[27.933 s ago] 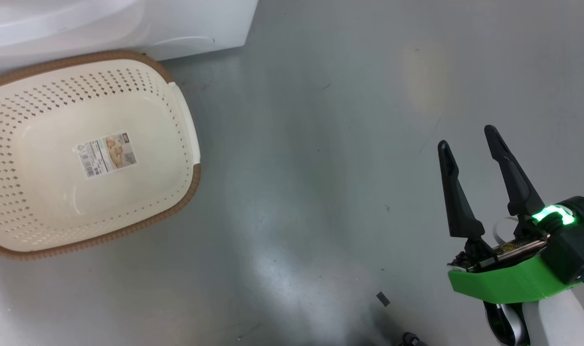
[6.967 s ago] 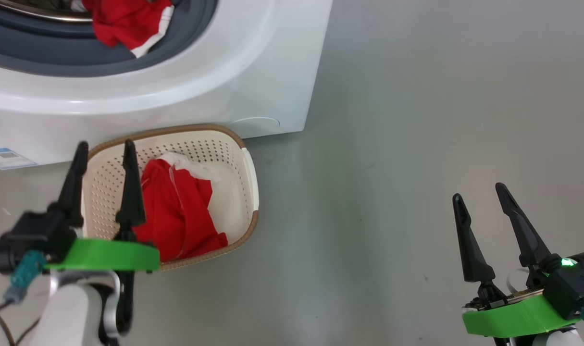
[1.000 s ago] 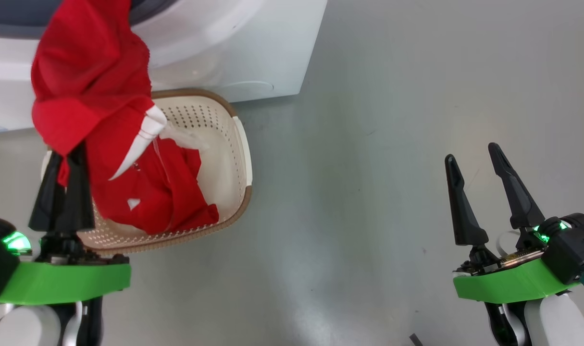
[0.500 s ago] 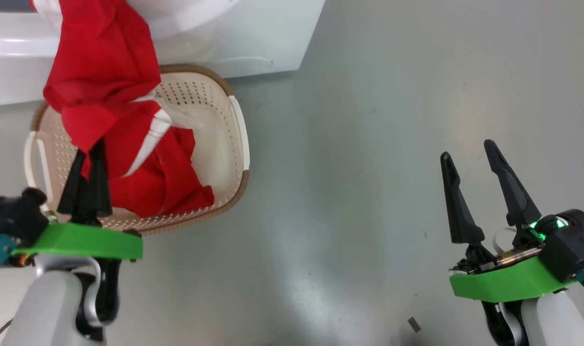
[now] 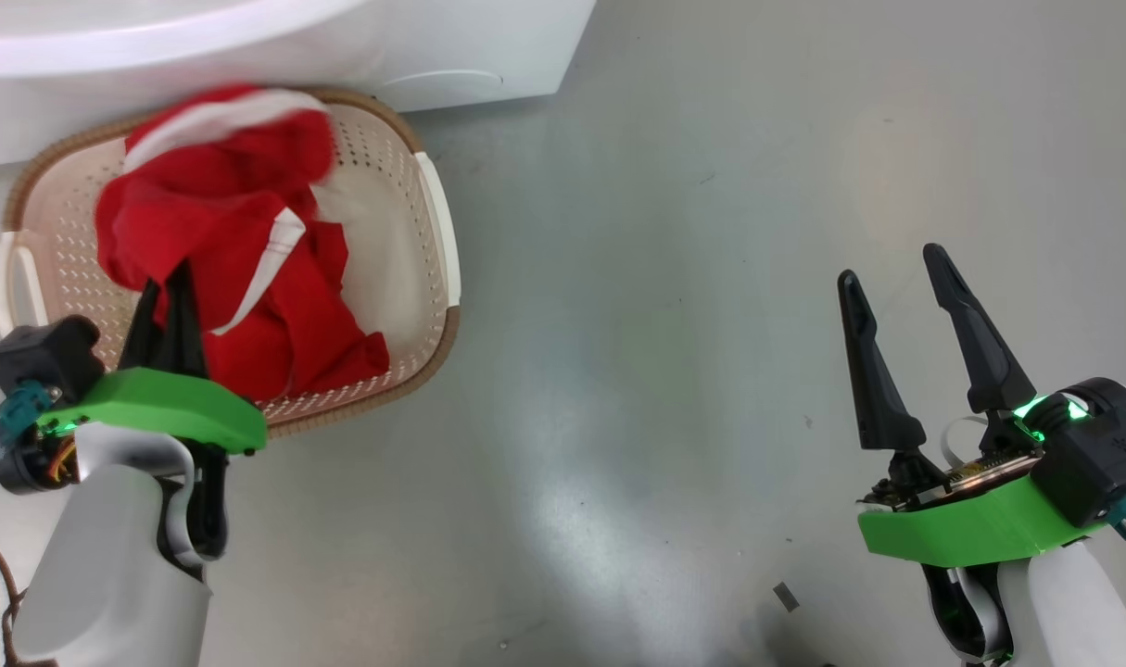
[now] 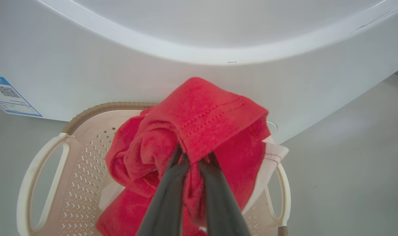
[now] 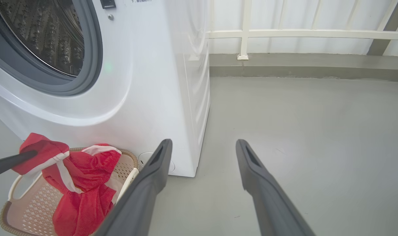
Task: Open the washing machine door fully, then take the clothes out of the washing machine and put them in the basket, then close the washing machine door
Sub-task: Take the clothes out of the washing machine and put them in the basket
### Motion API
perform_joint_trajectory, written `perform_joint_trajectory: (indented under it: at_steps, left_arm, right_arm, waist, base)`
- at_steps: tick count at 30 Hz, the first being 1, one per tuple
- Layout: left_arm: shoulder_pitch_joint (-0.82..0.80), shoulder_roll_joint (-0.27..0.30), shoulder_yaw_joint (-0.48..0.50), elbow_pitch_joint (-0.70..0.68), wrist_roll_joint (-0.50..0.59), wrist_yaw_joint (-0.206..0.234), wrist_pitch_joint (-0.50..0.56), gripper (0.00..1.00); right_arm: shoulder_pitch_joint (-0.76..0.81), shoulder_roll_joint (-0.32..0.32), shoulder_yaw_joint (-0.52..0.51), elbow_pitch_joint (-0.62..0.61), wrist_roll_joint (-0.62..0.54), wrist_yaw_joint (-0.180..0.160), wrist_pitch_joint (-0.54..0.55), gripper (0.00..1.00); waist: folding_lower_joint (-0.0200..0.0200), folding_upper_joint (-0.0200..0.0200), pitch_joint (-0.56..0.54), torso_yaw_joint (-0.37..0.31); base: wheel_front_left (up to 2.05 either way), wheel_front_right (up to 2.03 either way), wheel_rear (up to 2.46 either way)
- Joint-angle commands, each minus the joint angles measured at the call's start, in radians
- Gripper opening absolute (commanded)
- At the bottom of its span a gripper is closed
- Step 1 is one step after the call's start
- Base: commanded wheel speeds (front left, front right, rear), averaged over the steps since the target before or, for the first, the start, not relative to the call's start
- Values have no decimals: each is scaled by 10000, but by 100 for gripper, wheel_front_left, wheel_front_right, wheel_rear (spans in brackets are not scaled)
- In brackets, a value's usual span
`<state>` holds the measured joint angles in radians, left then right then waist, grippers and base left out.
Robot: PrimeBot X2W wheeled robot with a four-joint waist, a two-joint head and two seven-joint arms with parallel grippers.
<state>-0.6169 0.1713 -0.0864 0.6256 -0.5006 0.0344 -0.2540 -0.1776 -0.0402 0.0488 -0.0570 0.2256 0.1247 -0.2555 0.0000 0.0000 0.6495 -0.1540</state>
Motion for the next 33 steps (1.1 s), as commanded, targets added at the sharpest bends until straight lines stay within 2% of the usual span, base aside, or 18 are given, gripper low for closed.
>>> perform_joint_trajectory:
  at_steps: [1,9,17,22,29,30,33]
  left_arm:
    - [-181,194,353,454,118,-170,-77,0]
    - [-1187,80,301,3025,81,-444,4,0]
    - [-2207,269,72,5087,139,-632,412,0]
    - [-2496,394,-177,5896,310,-657,549,0]
    - [-2604,480,-541,6329,582,-565,511,0]
    - [-2597,464,-562,6365,584,-546,516,14]
    - [-2560,451,-620,6442,599,-480,478,94]
  right_arm:
    - [-23,-100,246,-200,-54,60,-63,100]
    - [-95,-100,330,-157,-20,60,-63,100]
    - [-194,-100,452,-131,95,60,-63,100]
    - [-256,-100,535,-68,203,60,-63,100]
    - [-290,-100,540,-11,191,60,-63,100]
    - [-286,-100,545,-1,189,60,-63,100]
    - [-261,-100,561,41,188,60,-63,100]
  waist:
    - [0,0,82,-56]
    - [0,0,235,-184]
    - [0,0,463,-417]
    - [0,0,533,-580]
    - [0,0,484,-701]
    - [0,0,456,-705]
    - [0,0,339,-704]
  base:
    - [0,0,0]
    - [0,0,0]
    - [0,0,0]
    - [0,0,0]
    - [0,0,0]
    - [0,0,0]
    - [0,0,0]
